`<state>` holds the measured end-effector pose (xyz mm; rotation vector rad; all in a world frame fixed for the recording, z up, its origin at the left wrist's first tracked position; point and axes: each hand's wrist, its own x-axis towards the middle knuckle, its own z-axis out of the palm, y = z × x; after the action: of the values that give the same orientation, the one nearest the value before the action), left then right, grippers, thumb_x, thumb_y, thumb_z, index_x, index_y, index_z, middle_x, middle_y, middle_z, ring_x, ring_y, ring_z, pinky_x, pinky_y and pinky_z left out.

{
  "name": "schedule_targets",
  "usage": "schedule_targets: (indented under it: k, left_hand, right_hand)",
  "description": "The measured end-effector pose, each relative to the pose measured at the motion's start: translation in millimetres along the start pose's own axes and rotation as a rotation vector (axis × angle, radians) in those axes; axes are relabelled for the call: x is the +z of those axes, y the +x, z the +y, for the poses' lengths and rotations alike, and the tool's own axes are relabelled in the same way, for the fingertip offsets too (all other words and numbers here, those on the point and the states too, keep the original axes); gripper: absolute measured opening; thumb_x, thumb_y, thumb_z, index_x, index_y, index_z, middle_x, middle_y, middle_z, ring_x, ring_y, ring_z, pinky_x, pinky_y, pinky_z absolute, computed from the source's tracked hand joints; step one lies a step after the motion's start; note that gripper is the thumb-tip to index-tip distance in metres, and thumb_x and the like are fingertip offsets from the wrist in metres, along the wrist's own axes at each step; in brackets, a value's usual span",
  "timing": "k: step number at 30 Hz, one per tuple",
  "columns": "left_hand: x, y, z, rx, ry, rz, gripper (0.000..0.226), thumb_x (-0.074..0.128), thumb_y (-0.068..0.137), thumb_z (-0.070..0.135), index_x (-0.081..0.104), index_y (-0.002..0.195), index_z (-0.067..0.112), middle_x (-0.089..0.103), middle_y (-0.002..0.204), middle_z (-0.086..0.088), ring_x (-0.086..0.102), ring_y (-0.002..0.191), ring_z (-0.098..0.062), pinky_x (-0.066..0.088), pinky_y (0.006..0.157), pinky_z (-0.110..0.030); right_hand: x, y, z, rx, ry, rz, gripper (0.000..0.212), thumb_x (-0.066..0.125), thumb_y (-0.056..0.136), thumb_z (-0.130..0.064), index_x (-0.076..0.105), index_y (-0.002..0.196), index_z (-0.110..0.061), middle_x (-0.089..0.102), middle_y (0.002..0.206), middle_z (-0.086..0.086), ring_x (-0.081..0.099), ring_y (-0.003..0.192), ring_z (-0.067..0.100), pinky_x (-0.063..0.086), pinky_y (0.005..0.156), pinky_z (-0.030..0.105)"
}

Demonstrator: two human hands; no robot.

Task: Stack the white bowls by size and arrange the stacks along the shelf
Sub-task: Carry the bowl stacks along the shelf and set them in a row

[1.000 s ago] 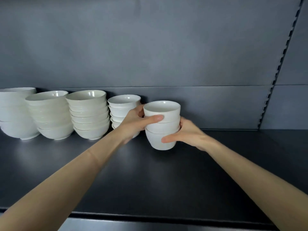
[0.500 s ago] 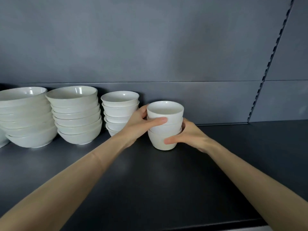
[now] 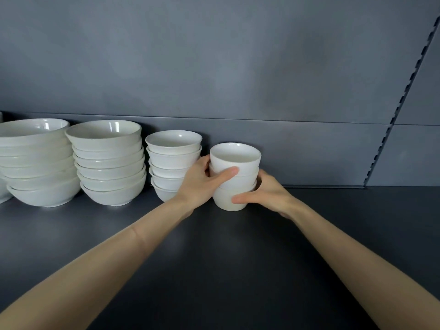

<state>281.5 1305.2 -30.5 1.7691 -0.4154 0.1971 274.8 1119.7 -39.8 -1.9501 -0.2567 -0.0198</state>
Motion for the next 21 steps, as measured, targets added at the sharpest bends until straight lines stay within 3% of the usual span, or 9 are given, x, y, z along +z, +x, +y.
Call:
schedule_targets:
  k: [3, 7, 12, 21]
  left_hand:
    - [2.8, 4.9, -2.9, 0.002, 0.047, 0.024, 0.073, 0.069, 0.060, 0.064, 0.059, 0.119, 0.021, 0.069, 0.110, 0.008, 0.065, 0.104, -0.010, 0.053, 0.093, -0.038]
    - [5.1, 8.7, -4.1, -0.011, 0.085, 0.014, 0.077, 0.065, 0.063, 0.067, 0.055, 0.125, 0.022, 0.067, 0.115, 0.010, 0.062, 0.109, -0.009, 0.051, 0.097, -0.038]
    - [4.5, 12.2, -1.2, -0.021, 0.101, -0.004, 0.079, 0.063, 0.063, 0.067, 0.054, 0.127, 0.022, 0.066, 0.117, 0.009, 0.061, 0.111, -0.010, 0.049, 0.098, -0.038]
    - [4.9, 12.8, -1.6, -0.049, 0.153, -0.006, 0.078, 0.062, 0.065, 0.068, 0.053, 0.127, 0.023, 0.065, 0.118, 0.009, 0.060, 0.112, -0.010, 0.049, 0.099, -0.037]
  right_hand:
    - [0.0, 4.8, 2.7, 0.022, -0.017, 0.041, 0.077, 0.088, 0.062, -0.013, 0.045, 0.126, -0.019, 0.061, 0.117, -0.007, 0.060, 0.107, 0.009, 0.054, 0.086, 0.028]
    - [-0.8, 9.8, 6.3, 0.041, -0.034, 0.058, 0.079, 0.089, 0.061, -0.018, 0.045, 0.127, -0.016, 0.060, 0.119, -0.006, 0.059, 0.107, 0.008, 0.053, 0.085, 0.026]
    - [-0.5, 11.3, 9.3, 0.061, -0.054, 0.082, 0.104, 0.087, 0.039, -0.045, 0.046, 0.131, -0.020, 0.061, 0.122, -0.008, 0.060, 0.110, 0.010, 0.053, 0.093, 0.037]
    - [-1.1, 9.9, 9.6, 0.066, -0.061, 0.058, 0.108, 0.086, 0.040, -0.048, 0.043, 0.135, -0.021, 0.059, 0.124, -0.009, 0.058, 0.113, 0.010, 0.051, 0.096, 0.037]
